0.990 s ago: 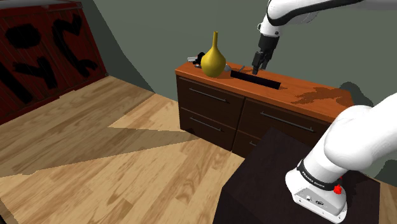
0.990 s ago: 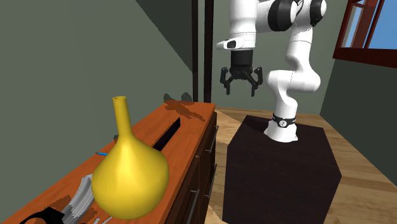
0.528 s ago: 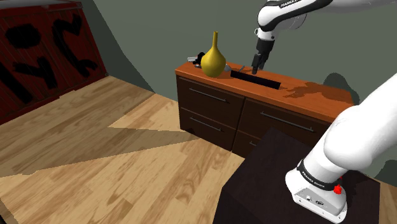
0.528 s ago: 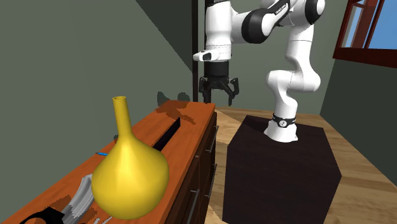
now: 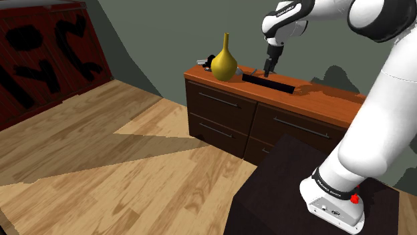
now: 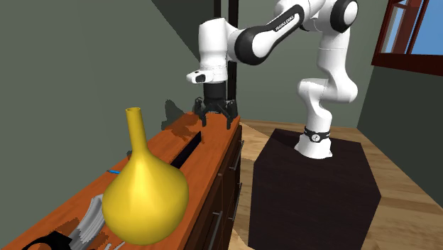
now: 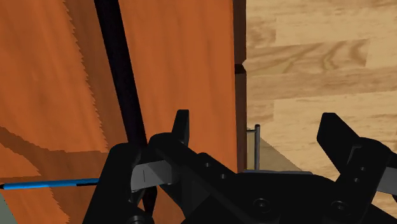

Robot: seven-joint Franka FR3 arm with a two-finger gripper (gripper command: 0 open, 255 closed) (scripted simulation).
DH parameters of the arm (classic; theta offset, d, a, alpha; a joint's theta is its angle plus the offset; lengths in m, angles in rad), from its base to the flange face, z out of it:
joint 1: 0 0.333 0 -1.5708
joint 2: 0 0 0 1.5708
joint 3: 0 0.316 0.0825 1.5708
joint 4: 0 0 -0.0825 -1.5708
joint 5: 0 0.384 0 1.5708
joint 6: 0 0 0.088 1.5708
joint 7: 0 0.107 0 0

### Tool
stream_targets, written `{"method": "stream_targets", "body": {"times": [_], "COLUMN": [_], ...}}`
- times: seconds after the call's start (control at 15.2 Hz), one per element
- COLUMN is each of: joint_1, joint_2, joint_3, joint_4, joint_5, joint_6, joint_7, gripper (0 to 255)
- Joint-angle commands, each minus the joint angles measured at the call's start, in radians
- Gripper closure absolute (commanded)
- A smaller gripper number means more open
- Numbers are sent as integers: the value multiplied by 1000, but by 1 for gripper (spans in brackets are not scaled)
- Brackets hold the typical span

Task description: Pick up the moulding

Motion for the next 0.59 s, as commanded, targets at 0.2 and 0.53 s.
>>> {"method": "stream_targets", "body": {"times": [0.2, 0.53], "joint_1": [-82, -185], "joint_2": [222, 439], "joint_3": [7, 39], "joint_4": [216, 476], "joint_5": [99, 167], "joint_6": [-23, -77], "joint_7": [-141, -233], "gripper": [0, 0]}}
